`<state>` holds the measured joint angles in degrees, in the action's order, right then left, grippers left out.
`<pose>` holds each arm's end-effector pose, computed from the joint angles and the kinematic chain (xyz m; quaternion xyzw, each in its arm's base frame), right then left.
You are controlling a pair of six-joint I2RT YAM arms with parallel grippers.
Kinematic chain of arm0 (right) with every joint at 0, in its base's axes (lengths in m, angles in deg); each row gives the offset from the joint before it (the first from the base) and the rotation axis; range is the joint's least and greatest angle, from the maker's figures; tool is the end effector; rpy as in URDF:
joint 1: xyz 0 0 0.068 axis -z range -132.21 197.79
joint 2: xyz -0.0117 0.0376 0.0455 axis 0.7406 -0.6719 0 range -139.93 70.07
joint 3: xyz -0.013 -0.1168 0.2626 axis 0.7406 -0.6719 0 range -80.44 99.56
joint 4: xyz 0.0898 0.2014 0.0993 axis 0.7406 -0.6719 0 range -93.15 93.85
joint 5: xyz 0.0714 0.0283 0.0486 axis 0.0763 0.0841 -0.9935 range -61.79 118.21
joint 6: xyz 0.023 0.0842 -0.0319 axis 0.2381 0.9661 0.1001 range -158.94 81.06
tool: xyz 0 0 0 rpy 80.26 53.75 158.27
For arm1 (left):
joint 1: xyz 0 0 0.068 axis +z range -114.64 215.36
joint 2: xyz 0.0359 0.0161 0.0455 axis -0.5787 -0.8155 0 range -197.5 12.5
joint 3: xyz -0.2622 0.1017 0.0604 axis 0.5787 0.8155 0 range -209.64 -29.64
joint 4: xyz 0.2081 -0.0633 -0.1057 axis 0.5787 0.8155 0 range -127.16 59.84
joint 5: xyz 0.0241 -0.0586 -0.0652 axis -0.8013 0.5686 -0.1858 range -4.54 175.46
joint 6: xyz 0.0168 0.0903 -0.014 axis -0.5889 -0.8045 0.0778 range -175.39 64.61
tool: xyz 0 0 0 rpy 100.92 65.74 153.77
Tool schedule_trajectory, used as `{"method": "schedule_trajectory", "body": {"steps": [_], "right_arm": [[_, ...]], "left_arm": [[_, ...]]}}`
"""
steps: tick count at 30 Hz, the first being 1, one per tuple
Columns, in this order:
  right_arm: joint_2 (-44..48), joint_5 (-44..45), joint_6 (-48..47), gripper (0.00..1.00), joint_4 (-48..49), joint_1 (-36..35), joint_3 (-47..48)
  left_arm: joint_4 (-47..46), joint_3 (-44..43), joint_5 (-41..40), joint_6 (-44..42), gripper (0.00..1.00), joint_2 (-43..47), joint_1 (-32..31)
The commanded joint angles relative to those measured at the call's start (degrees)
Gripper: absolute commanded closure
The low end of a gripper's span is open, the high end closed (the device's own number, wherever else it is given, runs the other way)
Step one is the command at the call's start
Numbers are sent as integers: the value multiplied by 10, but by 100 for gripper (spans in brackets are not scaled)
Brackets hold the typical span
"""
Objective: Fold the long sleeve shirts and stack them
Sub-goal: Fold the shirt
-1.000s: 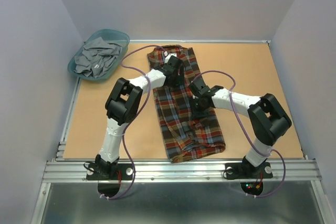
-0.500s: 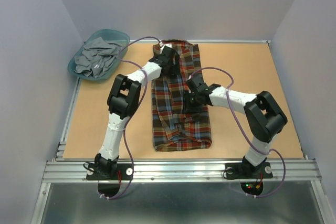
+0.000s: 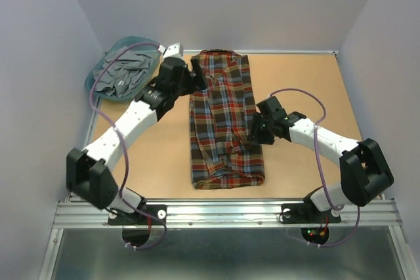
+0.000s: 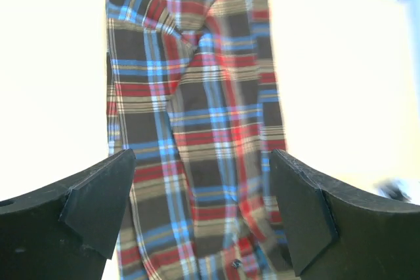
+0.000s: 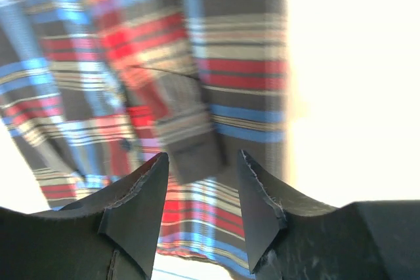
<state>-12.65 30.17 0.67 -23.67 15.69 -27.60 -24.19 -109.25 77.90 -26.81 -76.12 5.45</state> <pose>0.2501 0.1535 0.1982 0.0677 0.9573 0.1511 0.2370 0.3430 -0.1845 0.3583 -0.0273 0.8275 -0.2250 0.5137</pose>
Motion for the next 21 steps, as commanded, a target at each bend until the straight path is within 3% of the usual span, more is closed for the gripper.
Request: {"method": "schedule_trajectory", "body": {"steps": [1,6,9,14,21], "right_arm": [[21,-16,28,49,6,26,-32],[37,-71,38,50,85,38,-74],[24,-78,43,51,109,38,-90],[21,-82,45,53,134,39,-126],[22,-100,51,58,156,38,-140]], "left_arm": [[24,135,9,62,5,73,-5],[29,292,12,122,6,195,-14],[42,337,7,141,6,245,-15],[50,360,23,155,6,283,-16],[27,344,61,148,6,250,-32]]}}
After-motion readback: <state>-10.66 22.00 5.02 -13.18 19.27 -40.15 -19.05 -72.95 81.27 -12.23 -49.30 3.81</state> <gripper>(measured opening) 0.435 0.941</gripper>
